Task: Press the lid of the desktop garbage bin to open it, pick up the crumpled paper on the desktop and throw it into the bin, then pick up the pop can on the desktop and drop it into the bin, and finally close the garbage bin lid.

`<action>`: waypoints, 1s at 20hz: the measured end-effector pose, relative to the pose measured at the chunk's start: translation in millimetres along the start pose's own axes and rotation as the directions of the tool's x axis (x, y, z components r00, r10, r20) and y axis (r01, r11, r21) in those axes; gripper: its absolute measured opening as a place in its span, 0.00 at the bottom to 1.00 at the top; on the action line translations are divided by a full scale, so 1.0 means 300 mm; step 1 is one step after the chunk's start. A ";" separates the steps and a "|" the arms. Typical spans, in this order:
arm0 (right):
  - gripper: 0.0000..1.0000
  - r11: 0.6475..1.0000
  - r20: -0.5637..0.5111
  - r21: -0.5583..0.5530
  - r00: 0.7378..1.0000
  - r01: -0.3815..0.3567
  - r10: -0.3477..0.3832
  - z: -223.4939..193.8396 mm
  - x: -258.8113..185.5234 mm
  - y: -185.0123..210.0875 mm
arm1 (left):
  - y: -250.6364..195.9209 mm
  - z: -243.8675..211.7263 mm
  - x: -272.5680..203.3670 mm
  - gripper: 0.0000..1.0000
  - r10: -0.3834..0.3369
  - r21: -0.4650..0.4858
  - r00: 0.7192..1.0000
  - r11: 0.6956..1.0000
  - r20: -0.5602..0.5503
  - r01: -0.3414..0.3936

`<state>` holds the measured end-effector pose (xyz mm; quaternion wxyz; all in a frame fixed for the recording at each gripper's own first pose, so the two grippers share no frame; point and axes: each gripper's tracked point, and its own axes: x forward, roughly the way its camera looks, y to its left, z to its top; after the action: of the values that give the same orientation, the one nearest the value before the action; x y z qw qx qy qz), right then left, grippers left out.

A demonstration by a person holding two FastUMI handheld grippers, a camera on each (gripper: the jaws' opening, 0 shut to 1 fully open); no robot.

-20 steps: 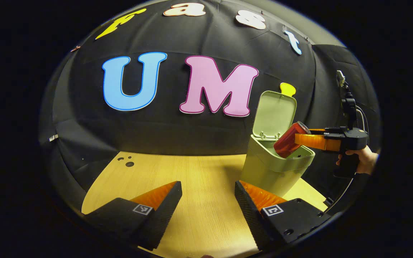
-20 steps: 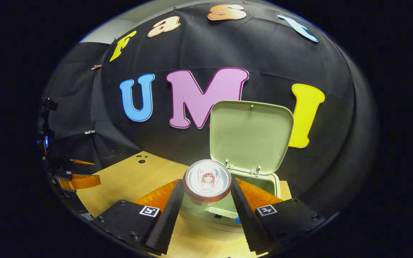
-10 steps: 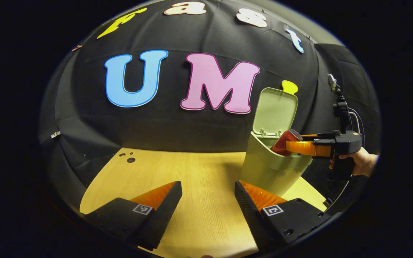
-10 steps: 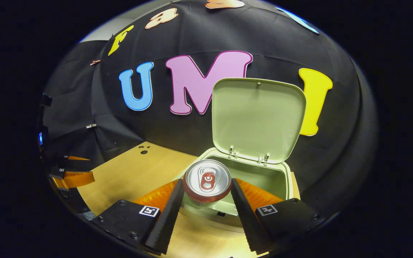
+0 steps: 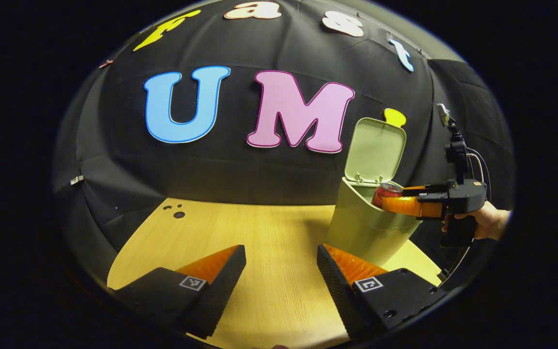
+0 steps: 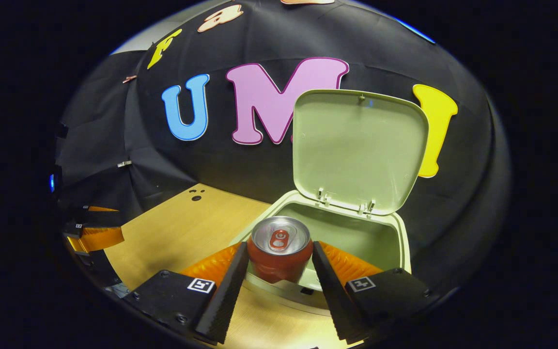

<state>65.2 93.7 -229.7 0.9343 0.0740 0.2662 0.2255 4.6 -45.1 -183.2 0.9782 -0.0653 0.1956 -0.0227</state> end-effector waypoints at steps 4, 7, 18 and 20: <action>0.82 1.000 0.003 -0.005 1.000 0.005 -0.005 0.003 -0.010 -0.001 | 0.008 -0.001 0.010 0.95 0.008 -0.008 1.000 1.000 -0.001 -0.008; 0.82 1.000 0.082 0.015 0.997 0.012 -0.013 0.078 -0.037 -0.007 | 0.008 -0.005 0.009 0.95 0.008 -0.012 1.000 1.000 -0.003 -0.008; 0.81 0.991 0.412 -0.045 0.906 0.126 -0.096 0.603 -0.149 -0.113 | -0.025 0.002 0.008 0.95 -0.008 -0.003 1.000 1.000 0.002 0.008; 0.82 0.984 0.467 -0.057 0.876 0.170 -0.124 0.681 -0.149 -0.150 | -0.032 0.000 0.009 0.95 -0.009 -0.005 1.000 1.000 0.002 0.009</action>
<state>157.1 29.6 -47.5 0.9875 0.0601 0.0303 0.1423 6.9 -54.7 -182.9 0.9781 -0.0688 0.1945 -0.0267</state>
